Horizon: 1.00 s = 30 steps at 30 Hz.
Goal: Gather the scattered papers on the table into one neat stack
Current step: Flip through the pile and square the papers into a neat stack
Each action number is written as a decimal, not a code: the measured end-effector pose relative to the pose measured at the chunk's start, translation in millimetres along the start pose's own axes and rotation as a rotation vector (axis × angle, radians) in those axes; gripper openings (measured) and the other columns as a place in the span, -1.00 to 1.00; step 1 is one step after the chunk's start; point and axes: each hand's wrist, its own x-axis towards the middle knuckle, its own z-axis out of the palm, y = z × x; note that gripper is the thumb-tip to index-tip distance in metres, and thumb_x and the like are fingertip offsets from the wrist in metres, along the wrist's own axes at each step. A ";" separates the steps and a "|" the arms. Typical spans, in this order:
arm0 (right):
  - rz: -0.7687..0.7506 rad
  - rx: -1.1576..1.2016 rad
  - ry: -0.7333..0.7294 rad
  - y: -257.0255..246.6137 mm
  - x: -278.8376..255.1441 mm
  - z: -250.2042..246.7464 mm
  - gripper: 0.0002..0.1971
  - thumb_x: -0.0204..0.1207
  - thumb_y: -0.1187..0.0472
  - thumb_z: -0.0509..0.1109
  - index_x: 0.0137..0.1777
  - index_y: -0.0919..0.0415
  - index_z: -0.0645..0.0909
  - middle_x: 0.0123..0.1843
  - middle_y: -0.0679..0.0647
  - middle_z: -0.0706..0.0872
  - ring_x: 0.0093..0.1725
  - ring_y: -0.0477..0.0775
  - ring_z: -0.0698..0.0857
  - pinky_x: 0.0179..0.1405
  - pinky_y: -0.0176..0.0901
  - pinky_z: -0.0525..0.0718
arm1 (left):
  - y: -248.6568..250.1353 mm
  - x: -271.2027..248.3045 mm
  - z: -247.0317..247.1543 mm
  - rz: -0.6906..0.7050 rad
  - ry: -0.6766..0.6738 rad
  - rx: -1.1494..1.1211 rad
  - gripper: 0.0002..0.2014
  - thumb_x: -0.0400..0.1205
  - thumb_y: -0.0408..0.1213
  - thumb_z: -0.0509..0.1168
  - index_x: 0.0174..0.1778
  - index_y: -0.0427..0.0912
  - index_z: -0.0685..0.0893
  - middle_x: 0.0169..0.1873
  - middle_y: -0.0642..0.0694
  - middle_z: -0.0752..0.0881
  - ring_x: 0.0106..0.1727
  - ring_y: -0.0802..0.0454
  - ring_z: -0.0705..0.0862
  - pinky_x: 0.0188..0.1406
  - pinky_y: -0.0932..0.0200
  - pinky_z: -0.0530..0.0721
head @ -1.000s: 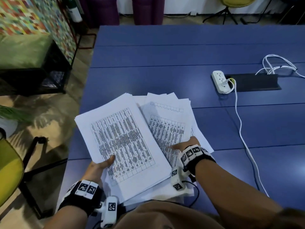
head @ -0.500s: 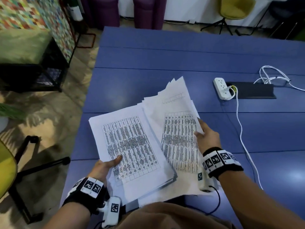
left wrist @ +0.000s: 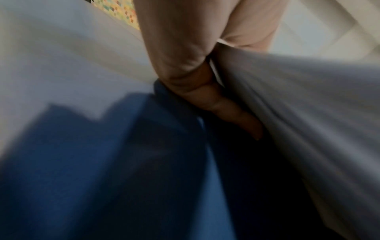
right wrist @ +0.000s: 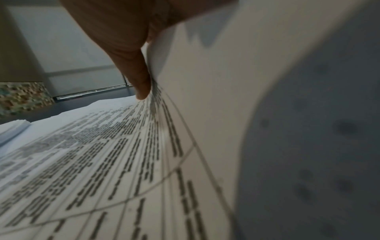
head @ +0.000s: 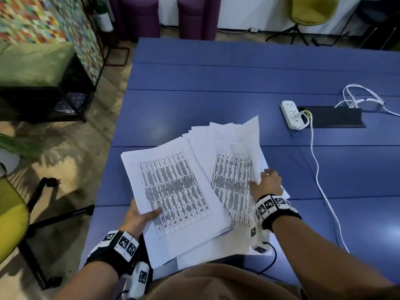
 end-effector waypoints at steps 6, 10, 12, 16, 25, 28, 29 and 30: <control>-0.014 0.282 -0.093 -7.5 3.3 -24.6 -0.55 0.67 0.21 0.23 0.54 0.22 0.35 0.33 0.34 0.61 0.21 0.36 0.65 0.13 0.08 0.67 | -7.2 -5.4 5.5 0.028 0.053 -0.081 -0.28 0.45 -0.73 0.40 0.48 -0.11 0.43 0.25 -0.08 0.68 0.35 -0.14 0.59 0.41 -0.09 0.46; -0.178 0.359 0.173 -13.6 12.5 -89.4 -0.73 0.68 0.15 0.20 0.32 0.14 0.54 -0.14 0.32 0.70 -0.18 0.32 0.70 -0.18 0.12 0.72 | -9.9 -10.0 9.8 -0.003 0.066 -0.170 -0.25 0.47 -0.70 0.37 0.57 -0.14 0.39 0.26 -0.06 0.68 0.37 -0.14 0.59 0.41 -0.10 0.47; -0.293 0.490 0.283 -20.7 18.6 -132.6 -0.78 0.65 0.12 0.26 0.24 0.08 0.60 -0.22 0.17 0.70 -0.26 0.17 0.68 -0.20 0.04 0.72 | -11.5 -11.9 14.1 -0.006 0.035 -0.187 -0.20 0.41 -0.64 0.42 0.58 -0.12 0.39 0.35 -0.11 0.66 0.40 -0.15 0.60 0.48 -0.17 0.44; -0.421 0.850 0.309 -44.6 21.2 -200.5 -0.84 0.58 0.23 0.40 0.13 0.15 0.64 -0.20 -0.13 0.68 -0.29 -0.38 0.65 -0.19 -0.43 0.69 | -4.3 -19.8 36.8 -0.013 -0.021 -0.195 -0.31 0.52 -0.71 0.32 0.49 -0.05 0.40 0.25 0.03 0.66 0.31 -0.01 0.59 0.37 0.04 0.44; -0.180 0.487 -0.263 -34.6 5.2 -73.6 -0.60 0.53 0.08 0.45 0.21 0.39 0.61 0.14 0.24 0.73 0.11 0.21 0.70 -0.06 -0.15 0.64 | -18.9 -9.0 59.3 -0.126 -0.003 0.113 -0.29 0.45 0.03 0.56 0.49 -0.07 0.48 0.33 -0.19 0.68 0.22 -0.12 0.67 0.28 -0.07 0.60; -0.122 0.262 -0.409 -27.9 -19.0 -27.0 -0.69 0.63 0.06 0.33 0.18 0.31 0.61 0.19 0.26 0.71 -0.07 0.13 0.66 -0.07 -0.13 0.60 | -26.2 -4.8 50.6 -0.334 -0.029 -0.102 -0.06 0.25 0.57 0.33 0.37 -0.07 0.66 0.28 -0.18 0.72 0.26 -0.24 0.71 0.34 -0.22 0.58; -0.117 0.232 -0.445 -28.3 -26.8 -15.7 -0.70 0.65 0.05 0.29 0.18 0.29 0.59 0.22 0.27 0.70 -0.11 0.11 0.64 -0.05 -0.11 0.63 | -21.8 -9.2 54.6 -0.358 -0.096 -0.144 -0.13 0.34 0.55 0.26 0.36 -0.06 0.66 0.28 -0.14 0.72 0.29 -0.24 0.69 0.34 -0.22 0.57; -0.113 0.210 -0.467 -30.6 -34.3 -7.9 -0.66 0.67 0.05 0.26 0.28 0.29 0.54 0.28 0.27 0.67 -0.03 0.13 0.65 0.02 -0.09 0.64 | -16.1 -14.6 58.8 -0.347 -0.135 -0.140 -0.16 0.37 0.53 0.27 0.41 -0.01 0.60 0.34 -0.04 0.65 0.39 -0.21 0.62 0.41 -0.21 0.51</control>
